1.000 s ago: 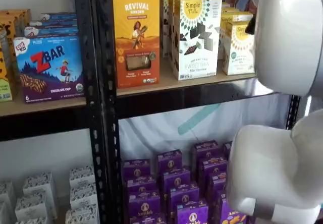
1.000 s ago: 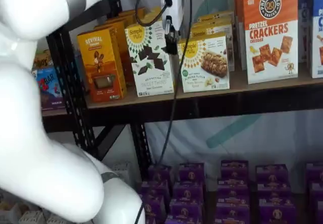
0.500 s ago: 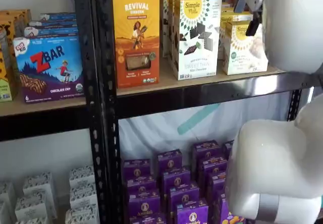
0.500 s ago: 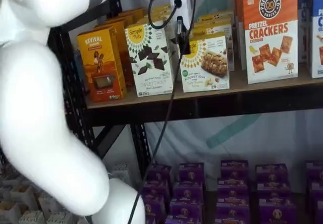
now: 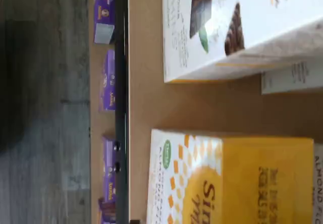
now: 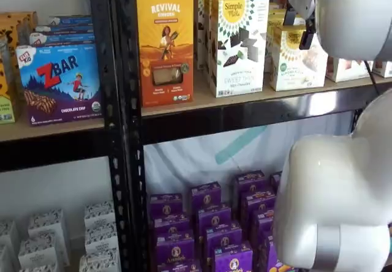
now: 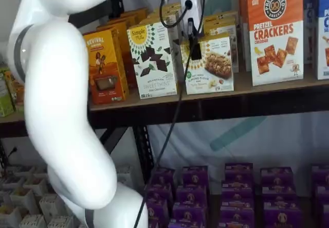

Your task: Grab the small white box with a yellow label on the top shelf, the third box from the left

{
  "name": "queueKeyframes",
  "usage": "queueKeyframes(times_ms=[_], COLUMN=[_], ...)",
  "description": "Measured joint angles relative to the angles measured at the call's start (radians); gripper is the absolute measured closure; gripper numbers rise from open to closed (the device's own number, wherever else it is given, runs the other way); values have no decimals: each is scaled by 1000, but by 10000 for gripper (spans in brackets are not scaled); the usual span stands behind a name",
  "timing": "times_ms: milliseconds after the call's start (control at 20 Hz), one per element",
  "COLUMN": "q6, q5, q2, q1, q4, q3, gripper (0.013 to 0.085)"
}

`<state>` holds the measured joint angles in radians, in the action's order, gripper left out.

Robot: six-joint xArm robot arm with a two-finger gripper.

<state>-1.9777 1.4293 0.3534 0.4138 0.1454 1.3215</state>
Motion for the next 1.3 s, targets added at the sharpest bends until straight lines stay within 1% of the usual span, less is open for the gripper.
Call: queueKeyframes(times_ms=[250, 350, 500, 650, 950, 1100, 1150, 1250, 1300], q6=[-2, 4, 15, 21, 25, 25, 25, 25, 25], q5=[57, 93, 123, 112, 99, 103, 104, 104, 104], q2=[-60, -81, -100, -98, -98, -102, -102, -102, -102], q1=[3, -2, -15, -21, -26, -26, -26, -26, -26], q4=[-42, -65, -101, -110, -107, -104, -104, -103, -103], q3=[58, 84, 100, 86, 75, 79, 79, 79, 79], gripper=[130, 130, 130, 130, 130, 250, 250, 330, 330])
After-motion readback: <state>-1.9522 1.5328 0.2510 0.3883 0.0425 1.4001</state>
